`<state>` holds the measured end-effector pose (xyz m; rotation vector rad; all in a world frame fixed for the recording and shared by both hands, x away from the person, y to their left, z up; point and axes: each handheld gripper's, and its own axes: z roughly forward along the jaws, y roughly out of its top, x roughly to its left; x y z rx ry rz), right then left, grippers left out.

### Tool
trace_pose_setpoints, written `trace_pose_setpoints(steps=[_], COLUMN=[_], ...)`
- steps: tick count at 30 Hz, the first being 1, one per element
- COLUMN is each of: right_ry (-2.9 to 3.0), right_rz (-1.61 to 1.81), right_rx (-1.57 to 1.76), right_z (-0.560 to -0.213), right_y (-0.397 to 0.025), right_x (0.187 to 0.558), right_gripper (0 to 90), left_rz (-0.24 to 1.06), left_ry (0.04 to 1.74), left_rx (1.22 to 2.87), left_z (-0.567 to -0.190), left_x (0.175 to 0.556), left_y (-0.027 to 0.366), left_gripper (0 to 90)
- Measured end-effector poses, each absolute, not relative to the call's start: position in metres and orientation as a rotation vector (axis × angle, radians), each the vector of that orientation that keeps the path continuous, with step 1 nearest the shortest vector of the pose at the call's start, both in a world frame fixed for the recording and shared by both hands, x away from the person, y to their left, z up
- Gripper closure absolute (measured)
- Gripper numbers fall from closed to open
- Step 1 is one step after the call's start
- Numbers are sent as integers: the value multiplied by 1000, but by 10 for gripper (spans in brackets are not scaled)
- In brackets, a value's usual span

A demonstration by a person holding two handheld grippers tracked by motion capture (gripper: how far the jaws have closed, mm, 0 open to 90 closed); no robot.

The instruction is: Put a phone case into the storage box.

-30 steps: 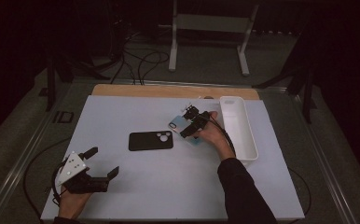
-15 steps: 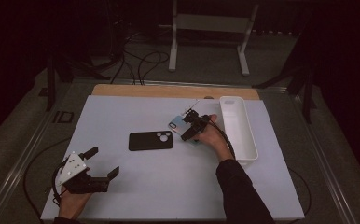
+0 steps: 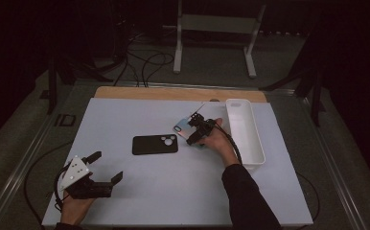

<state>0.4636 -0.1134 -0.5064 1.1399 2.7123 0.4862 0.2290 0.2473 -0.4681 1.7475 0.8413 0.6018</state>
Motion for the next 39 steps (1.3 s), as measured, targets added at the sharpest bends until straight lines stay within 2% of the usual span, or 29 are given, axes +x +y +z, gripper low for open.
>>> trace_pose_setpoints(steps=[18, 39], right_ry=[2665, 2557], right_rz=[624, 886], right_rx=[1221, 1224], right_z=[-500, -460], right_y=[-114, -123], right_x=[456, 443], right_gripper=[168, 167], left_rz=[602, 597], left_ry=[847, 867], left_rx=[1752, 1766], left_z=[-469, -470], left_x=[229, 231], left_y=[247, 246], left_gripper=[0, 0])
